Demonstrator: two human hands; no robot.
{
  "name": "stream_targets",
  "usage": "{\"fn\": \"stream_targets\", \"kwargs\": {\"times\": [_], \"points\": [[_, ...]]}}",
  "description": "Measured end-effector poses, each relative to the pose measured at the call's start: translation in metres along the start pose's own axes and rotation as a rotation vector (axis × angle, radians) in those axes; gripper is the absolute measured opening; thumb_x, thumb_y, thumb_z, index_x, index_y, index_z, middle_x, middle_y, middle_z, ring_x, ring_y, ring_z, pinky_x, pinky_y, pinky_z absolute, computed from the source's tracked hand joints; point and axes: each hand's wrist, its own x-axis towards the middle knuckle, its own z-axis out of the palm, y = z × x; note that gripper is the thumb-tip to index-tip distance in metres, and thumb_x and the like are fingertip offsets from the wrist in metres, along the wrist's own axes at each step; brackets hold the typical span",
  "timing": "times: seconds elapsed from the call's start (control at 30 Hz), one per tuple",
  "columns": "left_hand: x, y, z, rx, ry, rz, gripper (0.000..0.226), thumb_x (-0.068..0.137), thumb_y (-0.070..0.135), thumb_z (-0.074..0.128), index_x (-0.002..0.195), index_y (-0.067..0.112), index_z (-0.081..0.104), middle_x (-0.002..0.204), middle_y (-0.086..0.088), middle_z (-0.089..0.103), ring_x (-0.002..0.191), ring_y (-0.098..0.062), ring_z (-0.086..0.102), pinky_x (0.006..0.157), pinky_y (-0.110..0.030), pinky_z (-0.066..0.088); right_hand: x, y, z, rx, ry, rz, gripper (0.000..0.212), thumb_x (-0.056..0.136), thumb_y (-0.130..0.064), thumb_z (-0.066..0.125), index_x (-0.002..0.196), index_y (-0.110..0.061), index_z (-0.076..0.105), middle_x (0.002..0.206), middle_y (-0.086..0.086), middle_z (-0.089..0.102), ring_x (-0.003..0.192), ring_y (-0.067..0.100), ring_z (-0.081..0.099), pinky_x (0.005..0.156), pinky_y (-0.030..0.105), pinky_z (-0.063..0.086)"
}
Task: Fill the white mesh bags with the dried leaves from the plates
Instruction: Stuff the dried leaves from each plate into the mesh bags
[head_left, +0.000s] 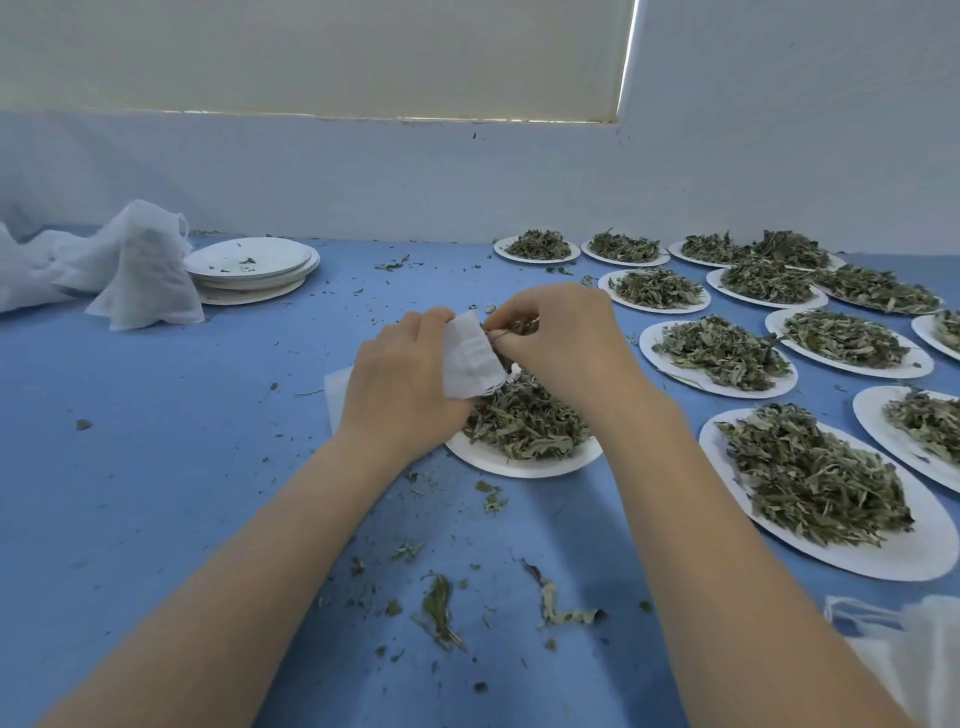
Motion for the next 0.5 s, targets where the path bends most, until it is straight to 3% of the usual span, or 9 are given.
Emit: {"fn": "stream_targets", "kwargs": {"times": [0.13,0.23,0.33,0.5], "points": [[0.001,-0.001,0.0,0.007,-0.009,-0.031,0.061,0.073,0.029,0.071,0.125,0.006,0.048,0.109,-0.014,0.057,0.095,-0.036,0.053,0.078,-0.041,0.039,-0.003,0.001,-0.005,0.11,-0.098,-0.03,0.014,0.079,-0.017,0.068,0.085,-0.029,0.073,0.075,-0.016,0.064,0.059,-0.009,0.05,0.057,0.001,0.037],[0.003,-0.003,-0.001,0.005,-0.029,-0.055,0.06,0.074,0.033,0.069,0.124,0.009,0.047,0.108,-0.011,0.058,0.095,-0.034,0.053,0.076,-0.039,0.039,-0.006,0.002,-0.01,0.231,-0.147,-0.031,0.014,0.076,-0.017,0.072,0.085,-0.028,0.073,0.08,-0.013,0.069,0.058,-0.006,0.052,0.057,0.002,0.038],[0.003,-0.005,-0.003,0.014,-0.066,-0.076,0.058,0.074,0.034,0.067,0.123,0.01,0.046,0.107,-0.01,0.057,0.095,-0.033,0.052,0.072,-0.035,0.035,-0.006,0.003,-0.013,0.278,-0.097,-0.024,0.017,0.076,-0.015,0.073,0.088,-0.027,0.072,0.083,-0.01,0.07,0.069,0.005,0.06,0.065,0.009,0.046],[0.005,-0.006,-0.004,0.055,-0.122,-0.084,0.057,0.076,0.037,0.064,0.124,0.013,0.043,0.108,-0.009,0.056,0.097,-0.031,0.051,0.074,-0.035,0.035,-0.004,0.005,-0.013,0.207,-0.028,-0.038,0.016,0.077,-0.015,0.073,0.087,-0.028,0.072,0.076,-0.018,0.065,0.066,0.001,0.057,0.063,0.004,0.042]]}}
